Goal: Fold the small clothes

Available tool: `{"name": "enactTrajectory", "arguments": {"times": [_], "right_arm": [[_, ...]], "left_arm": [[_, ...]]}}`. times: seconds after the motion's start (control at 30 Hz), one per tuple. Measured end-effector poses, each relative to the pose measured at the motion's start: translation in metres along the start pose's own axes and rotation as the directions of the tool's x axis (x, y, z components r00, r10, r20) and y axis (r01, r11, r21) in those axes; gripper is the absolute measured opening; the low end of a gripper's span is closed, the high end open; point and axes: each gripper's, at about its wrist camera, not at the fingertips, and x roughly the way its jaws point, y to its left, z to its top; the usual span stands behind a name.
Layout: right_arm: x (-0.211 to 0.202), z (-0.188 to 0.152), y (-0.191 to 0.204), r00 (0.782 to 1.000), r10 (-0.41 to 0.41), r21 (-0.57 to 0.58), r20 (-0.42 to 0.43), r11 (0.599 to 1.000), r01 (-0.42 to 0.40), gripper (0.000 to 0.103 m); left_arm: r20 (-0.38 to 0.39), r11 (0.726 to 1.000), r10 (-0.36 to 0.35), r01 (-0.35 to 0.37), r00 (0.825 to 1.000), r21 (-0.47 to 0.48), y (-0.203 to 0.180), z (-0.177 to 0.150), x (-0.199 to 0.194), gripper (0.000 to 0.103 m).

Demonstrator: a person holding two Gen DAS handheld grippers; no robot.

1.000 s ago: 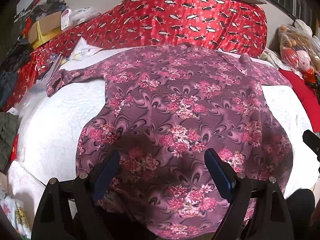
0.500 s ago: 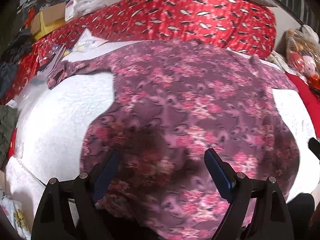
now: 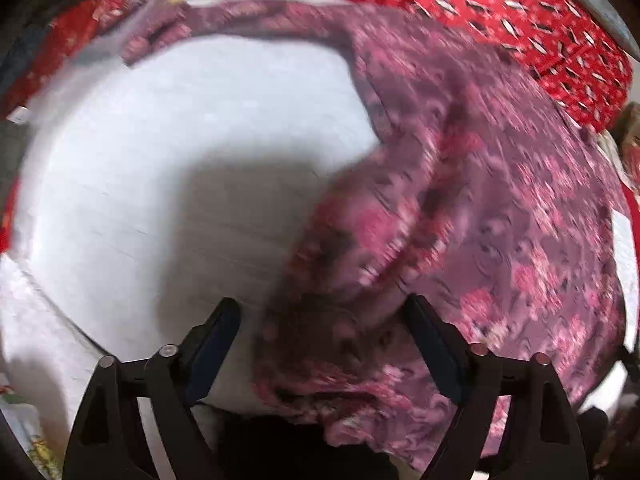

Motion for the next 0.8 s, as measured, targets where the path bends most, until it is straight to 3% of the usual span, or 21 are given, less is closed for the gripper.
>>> {"name": "enactTrajectory", "arguments": {"times": [0.03, 0.07, 0.1, 0.13, 0.17, 0.2, 0.27, 0.37, 0.4, 0.47, 0.53, 0.63, 0.73, 0.8], "right_arm": [[0.005, -0.002, 0.003, 0.999, 0.022, -0.014, -0.023, 1.000, -0.022, 0.069], [0.010, -0.006, 0.010, 0.998, 0.032, -0.045, -0.047, 0.998, -0.034, 0.056], [0.009, -0.008, 0.015, 0.999, 0.018, -0.071, -0.043, 0.997, -0.021, 0.047], [0.006, -0.009, 0.021, 0.999, 0.026, -0.105, -0.033, 0.994, -0.029, 0.017], [0.004, -0.009, 0.023, 0.998, 0.046, -0.113, -0.042, 0.992, -0.050, 0.005], [0.000, -0.006, 0.024, 0.995, 0.085, -0.105, -0.054, 0.990, -0.090, 0.005], [-0.016, 0.001, 0.022, 0.986, 0.161, -0.083, -0.035, 0.983, -0.164, 0.005], [-0.070, 0.020, 0.011, 0.960, 0.269, -0.047, 0.079, 0.963, -0.266, 0.005], [-0.081, 0.023, 0.007, 0.955, 0.277, -0.038, 0.105, 0.961, -0.275, 0.005], [-0.095, 0.030, -0.004, 0.956, 0.262, -0.011, 0.132, 0.965, -0.263, 0.005], [-0.084, 0.032, -0.018, 0.974, 0.206, 0.027, 0.097, 0.978, -0.209, 0.005], [-0.041, 0.021, -0.030, 0.985, 0.167, 0.108, -0.029, 0.981, -0.163, 0.005], [-0.010, 0.010, -0.034, 0.979, 0.168, 0.170, -0.113, 0.974, -0.148, 0.012], [-0.006, 0.002, -0.038, 0.973, 0.196, 0.216, -0.118, 0.962, -0.168, 0.016]], "left_arm": [[0.006, 1.000, -0.006, 0.006, 1.000, 0.007, -0.002, -0.001, 0.000, 0.076], [0.020, 1.000, -0.011, 0.010, 1.000, 0.018, -0.005, -0.001, -0.001, 0.066], [0.028, 0.998, -0.041, 0.040, 0.999, 0.045, -0.008, -0.002, -0.002, 0.048], [0.029, 0.996, -0.052, 0.050, 0.998, 0.070, -0.010, -0.002, -0.005, 0.039], [0.020, 0.993, -0.079, 0.077, 0.997, 0.094, -0.012, -0.003, -0.007, 0.014], [0.000, 0.988, -0.117, 0.116, 0.993, 0.103, -0.012, -0.003, -0.008, 0.009], [-0.018, 0.980, -0.178, 0.179, 0.984, 0.085, -0.007, 0.000, -0.020, 0.009], [0.014, 0.962, -0.272, 0.271, 0.962, 0.045, 0.006, 0.009, -0.048, 0.009], [0.025, 0.956, -0.293, 0.292, 0.956, 0.033, 0.011, 0.011, -0.057, 0.009], [0.021, 0.960, -0.281, 0.281, 0.959, 0.023, 0.018, 0.014, -0.060, 0.009], [-0.009, 0.958, -0.285, 0.285, 0.958, 0.012, 0.021, 0.015, -0.048, 0.009], [-0.068, 0.960, -0.281, 0.281, 0.957, -0.008, 0.019, 0.015, -0.024, 0.010], [-0.107, 0.962, -0.269, 0.271, 0.957, 0.010, 0.012, 0.014, -0.007, 0.011], [-0.122, 0.957, -0.284, 0.289, 0.951, 0.022, 0.010, 0.012, 0.000, 0.031]]}}
